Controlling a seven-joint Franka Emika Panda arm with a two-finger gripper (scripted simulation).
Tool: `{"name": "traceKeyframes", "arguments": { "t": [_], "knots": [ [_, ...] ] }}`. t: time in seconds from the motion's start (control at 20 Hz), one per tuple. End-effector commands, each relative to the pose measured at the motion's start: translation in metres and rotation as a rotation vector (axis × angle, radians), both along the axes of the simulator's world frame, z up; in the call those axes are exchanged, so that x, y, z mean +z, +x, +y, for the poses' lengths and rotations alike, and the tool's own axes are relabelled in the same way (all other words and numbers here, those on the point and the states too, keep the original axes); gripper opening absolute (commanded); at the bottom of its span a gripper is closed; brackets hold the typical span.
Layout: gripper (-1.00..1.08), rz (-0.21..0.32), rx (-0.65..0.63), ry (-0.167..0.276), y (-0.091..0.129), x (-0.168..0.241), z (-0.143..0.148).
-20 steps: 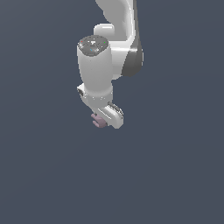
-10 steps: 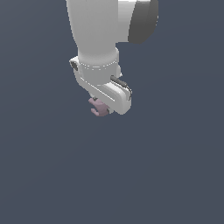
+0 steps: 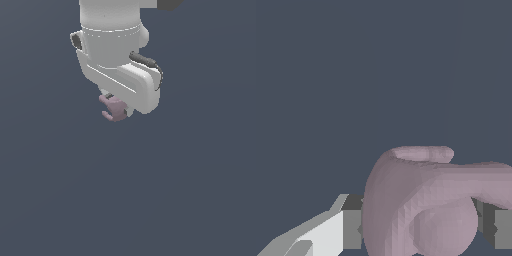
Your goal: Pick up the object and move it to a goal position.
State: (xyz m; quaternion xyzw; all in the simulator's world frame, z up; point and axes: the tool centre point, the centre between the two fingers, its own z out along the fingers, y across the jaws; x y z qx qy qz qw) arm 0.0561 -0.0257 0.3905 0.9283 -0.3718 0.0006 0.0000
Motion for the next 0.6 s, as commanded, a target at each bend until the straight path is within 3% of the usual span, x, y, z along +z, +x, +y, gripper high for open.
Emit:
{"name": "traceKeyframes", "arguments": {
  "t": [0.0,0.55],
  "knots": [
    [-1.00,0.001,0.000,0.000,0.002,0.010,0.001],
    [-1.00,0.001,0.000,0.000,0.007,0.026,0.002]
  ]
}}
